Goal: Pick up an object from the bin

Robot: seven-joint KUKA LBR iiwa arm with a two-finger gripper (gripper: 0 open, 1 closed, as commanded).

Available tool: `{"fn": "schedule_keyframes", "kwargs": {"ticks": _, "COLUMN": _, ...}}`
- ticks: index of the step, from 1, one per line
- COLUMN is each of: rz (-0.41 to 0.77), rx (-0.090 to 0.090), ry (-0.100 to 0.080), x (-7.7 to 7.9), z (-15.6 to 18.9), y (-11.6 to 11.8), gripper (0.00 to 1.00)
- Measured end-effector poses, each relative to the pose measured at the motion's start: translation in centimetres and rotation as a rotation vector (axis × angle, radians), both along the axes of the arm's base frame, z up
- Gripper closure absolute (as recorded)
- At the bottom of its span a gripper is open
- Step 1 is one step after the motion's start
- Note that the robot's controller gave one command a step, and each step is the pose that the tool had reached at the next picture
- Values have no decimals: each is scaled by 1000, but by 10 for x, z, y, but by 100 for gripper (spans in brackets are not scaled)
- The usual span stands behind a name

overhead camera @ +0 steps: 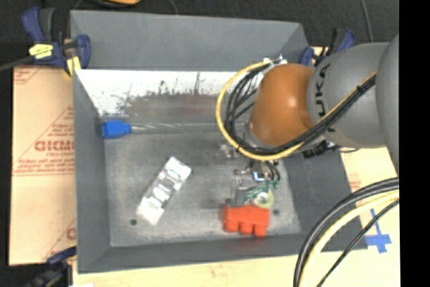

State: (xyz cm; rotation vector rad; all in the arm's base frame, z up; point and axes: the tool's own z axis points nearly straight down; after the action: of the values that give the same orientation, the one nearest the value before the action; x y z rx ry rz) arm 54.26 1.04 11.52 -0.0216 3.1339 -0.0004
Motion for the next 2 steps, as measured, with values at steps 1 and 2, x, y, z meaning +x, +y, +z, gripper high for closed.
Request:
{"fn": "schedule_keyframes", "kwargs": {"ticks": 1, "rz": 104, "rx": 0, "ry": 8, "x": -46, "z": -45, "y": -58, "gripper": 0}}
{"fn": "schedule_keyframes", "kwargs": {"ticks": 2, "rz": 110, "rx": 1, "ry": 9, "x": -45, "z": -43, "y": -55, "gripper": 100}}
